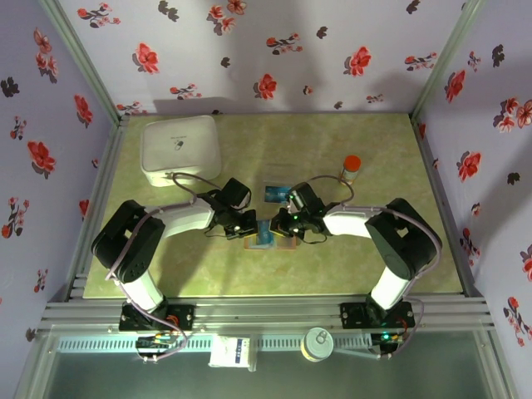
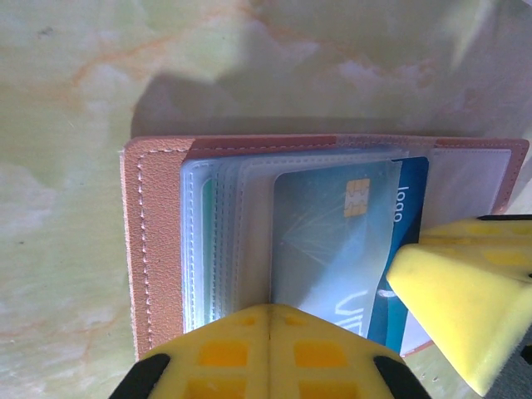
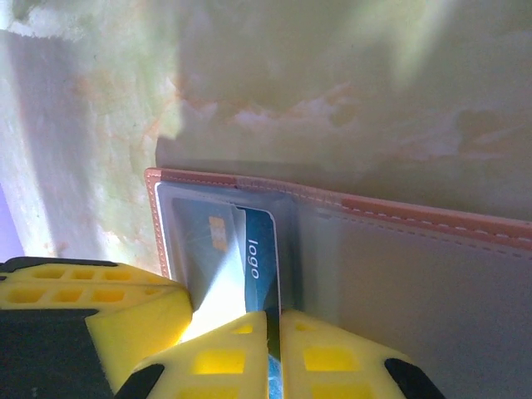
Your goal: Take the credit cards out of the card holder
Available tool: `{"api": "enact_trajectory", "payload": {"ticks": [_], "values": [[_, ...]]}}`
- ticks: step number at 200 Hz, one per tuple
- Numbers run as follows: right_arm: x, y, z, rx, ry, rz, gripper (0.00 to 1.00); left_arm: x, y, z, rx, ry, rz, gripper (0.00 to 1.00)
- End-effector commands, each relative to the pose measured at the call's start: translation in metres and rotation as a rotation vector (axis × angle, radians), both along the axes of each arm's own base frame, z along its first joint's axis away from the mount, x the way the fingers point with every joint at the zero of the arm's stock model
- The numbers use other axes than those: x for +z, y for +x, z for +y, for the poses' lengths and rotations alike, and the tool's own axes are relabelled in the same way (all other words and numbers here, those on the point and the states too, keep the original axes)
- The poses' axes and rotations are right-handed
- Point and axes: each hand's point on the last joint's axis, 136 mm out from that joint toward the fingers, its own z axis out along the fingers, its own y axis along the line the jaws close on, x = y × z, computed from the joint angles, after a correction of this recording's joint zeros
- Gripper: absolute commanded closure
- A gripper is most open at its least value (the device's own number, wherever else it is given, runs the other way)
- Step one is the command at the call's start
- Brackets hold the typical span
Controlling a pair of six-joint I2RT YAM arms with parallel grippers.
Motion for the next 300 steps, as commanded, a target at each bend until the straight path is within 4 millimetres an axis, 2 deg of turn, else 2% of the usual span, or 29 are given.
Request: {"api": "enact_trajectory", "payload": {"ticks": [1, 72, 133, 151, 190, 211, 248, 270, 300], "values": [[0.003, -0.001, -0.007, -0.017, 0.007, -0.003, 0.9, -0.013, -0.01, 0.012, -0.01, 0.078, 0.036, 1.0], [0.005, -0.003, -0.035, -0.04, -0.043, -0.012, 0.9, -0.01, -0.01, 0.015, -0.001, 0.086, 0.03, 1.0], [0.027, 0.001, -0.043, 0.022, -0.12, -0.082, 0.92, -0.004, -0.004, 0.01, -0.001, 0.07, 0.015, 1.0], [0.033, 0.004, -0.045, 0.059, -0.156, -0.105, 0.93, 0.002, -0.001, 0.007, -0.001, 0.061, 0.006, 1.0], [0.052, 0.017, -0.051, 0.162, -0.267, -0.209, 0.96, 0.02, 0.004, 0.004, -0.007, 0.034, -0.039, 0.93], [0.063, 0.023, -0.053, 0.248, -0.317, -0.288, 0.98, 0.027, 0.006, 0.006, 0.0, 0.023, -0.054, 0.92], [0.072, 0.026, -0.05, 0.518, -0.389, -0.397, 1.0, 0.034, 0.006, 0.01, 0.003, 0.023, -0.066, 0.92], [0.08, 0.025, -0.045, 0.71, -0.397, -0.47, 0.99, 0.032, 0.005, 0.017, 0.013, 0.033, -0.067, 0.91], [0.097, 0.034, -0.043, 0.936, -0.417, -0.598, 1.0, 0.02, 0.0, 0.029, 0.015, 0.085, -0.049, 0.9]]}}
